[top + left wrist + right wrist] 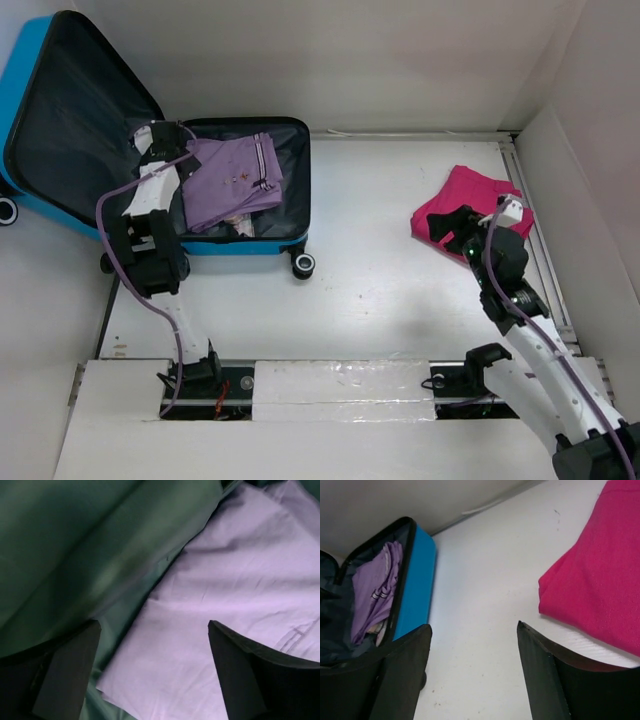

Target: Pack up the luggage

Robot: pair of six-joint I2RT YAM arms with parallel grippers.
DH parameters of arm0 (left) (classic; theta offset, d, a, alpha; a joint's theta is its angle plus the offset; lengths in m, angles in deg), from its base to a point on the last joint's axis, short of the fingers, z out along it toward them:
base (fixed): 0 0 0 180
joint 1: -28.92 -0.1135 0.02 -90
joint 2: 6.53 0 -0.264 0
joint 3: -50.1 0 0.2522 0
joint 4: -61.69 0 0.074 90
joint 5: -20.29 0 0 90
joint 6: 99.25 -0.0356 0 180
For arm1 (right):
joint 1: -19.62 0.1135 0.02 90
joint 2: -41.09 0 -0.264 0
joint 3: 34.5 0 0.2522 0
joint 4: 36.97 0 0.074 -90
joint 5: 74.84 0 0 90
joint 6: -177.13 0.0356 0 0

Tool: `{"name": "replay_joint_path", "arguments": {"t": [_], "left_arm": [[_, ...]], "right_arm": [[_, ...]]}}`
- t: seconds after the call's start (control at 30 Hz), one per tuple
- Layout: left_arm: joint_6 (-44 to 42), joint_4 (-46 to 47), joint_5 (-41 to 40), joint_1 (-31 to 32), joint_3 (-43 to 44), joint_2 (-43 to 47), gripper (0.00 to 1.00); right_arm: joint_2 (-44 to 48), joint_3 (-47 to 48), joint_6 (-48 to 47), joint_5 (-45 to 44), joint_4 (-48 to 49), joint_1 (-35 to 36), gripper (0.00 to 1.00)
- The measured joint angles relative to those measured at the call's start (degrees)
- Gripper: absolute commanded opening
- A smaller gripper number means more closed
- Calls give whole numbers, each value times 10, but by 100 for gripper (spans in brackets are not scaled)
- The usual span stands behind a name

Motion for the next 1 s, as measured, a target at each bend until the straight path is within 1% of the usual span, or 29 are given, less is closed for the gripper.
{"name": "replay_joint_path", "arguments": {"t": [0.13,0.17,0.2,0.23,0.27,0.3,0.33,0.37,0.4,0.43,0.5,0.57,0.6,0.63,0.67,0.77,0.83,0.9,0.97,1.0], "left_arm": [[9,20,-30,23,-9,46,88],[9,34,-36,37,-18,68,86],[8,51,-40,56,-28,95,86],[5,67,-49,86,-36,123,84],[3,85,-56,122,-39,148,82],[0,103,-62,163,-39,167,82],[-4,130,-66,215,-39,184,82],[-7,153,-71,273,-38,194,80],[-7,175,-72,337,-34,198,77],[-7,191,-67,385,-31,195,76],[11,220,-50,478,-29,171,72],[28,240,-28,532,-30,134,72],[36,252,-21,553,-30,106,72],[41,255,-17,566,-26,80,73],[46,252,-14,579,-16,47,81],[58,235,0,614,40,-71,84],[65,224,16,628,70,-139,84],[72,212,28,641,93,-192,84],[76,215,27,651,114,-232,78],[81,212,40,652,137,-240,77]], "right_arm": [[-54,0,3,-20,-1,0,76],[-66,0,5,-29,-2,0,75],[-77,0,6,-39,-2,0,73],[-88,1,10,-51,-2,0,70],[-98,1,15,-66,-2,0,57],[-107,2,20,-80,-5,0,44],[-115,4,28,-91,-8,0,34],[-120,5,35,-101,-12,0,20],[-121,6,41,-110,-18,0,14],[-117,7,46,-115,-24,0,11],[-96,10,53,-131,-39,-1,9],[-60,20,59,-151,-58,-1,9],[-41,30,59,-161,-69,-3,6],[-24,44,59,-170,-80,-5,6],[-9,61,56,-178,-88,-6,6],[22,105,45,-191,-101,-9,6],[35,125,39,-187,-104,-9,11],[43,132,32,-174,-105,-9,13],[43,132,25,-154,-110,-9,15],[41,131,23,-144,-113,-9,16]]}}
